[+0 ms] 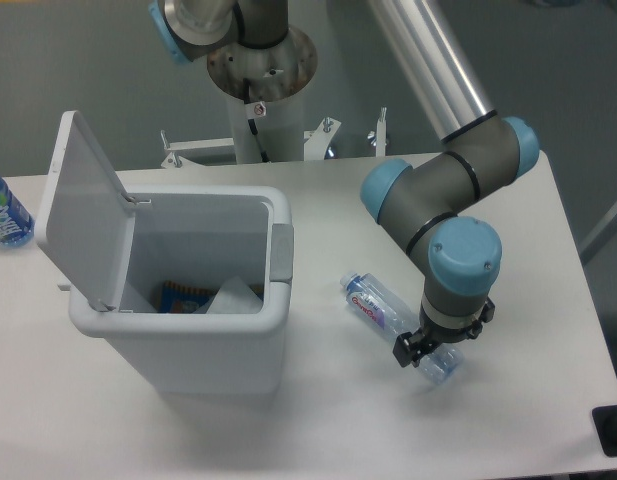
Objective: Place the trash in the trash can
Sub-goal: 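Rotate the gripper and lower it onto the bottle's cap end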
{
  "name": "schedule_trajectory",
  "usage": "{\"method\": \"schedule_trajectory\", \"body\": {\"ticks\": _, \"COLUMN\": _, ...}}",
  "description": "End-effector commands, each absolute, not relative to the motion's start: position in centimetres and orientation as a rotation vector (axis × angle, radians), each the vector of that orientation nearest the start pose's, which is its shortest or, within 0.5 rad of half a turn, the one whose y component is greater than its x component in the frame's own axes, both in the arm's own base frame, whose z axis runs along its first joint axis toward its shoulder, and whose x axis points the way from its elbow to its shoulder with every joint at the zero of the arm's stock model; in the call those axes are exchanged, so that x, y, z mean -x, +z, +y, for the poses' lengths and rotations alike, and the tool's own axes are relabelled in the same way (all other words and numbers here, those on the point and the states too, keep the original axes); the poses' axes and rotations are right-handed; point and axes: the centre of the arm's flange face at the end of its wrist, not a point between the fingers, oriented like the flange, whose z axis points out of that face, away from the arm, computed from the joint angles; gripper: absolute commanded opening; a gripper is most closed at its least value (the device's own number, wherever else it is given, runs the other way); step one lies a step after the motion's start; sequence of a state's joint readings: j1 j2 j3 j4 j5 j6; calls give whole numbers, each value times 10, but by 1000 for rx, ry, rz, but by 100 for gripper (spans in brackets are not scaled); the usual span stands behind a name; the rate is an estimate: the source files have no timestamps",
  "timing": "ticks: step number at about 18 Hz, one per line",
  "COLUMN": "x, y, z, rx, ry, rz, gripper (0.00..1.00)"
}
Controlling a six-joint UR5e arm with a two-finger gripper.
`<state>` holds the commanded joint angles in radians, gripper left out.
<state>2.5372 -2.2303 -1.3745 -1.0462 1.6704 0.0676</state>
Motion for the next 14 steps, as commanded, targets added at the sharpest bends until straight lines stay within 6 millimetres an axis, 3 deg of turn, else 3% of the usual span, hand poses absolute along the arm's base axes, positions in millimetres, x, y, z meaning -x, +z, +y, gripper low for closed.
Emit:
{"method": "schedule_trajectory", "body": {"ticks": 6, "x": 517, "y": 207, "z": 522, "rx": 2837, "ry": 264, "rz": -1428, "gripper": 91}}
{"method": "schedule_trajectory", "body": {"ticks": 14, "x": 518, "y": 206, "z": 525, "rx": 2822, "ry": 269, "rz": -1448, "gripper": 67}}
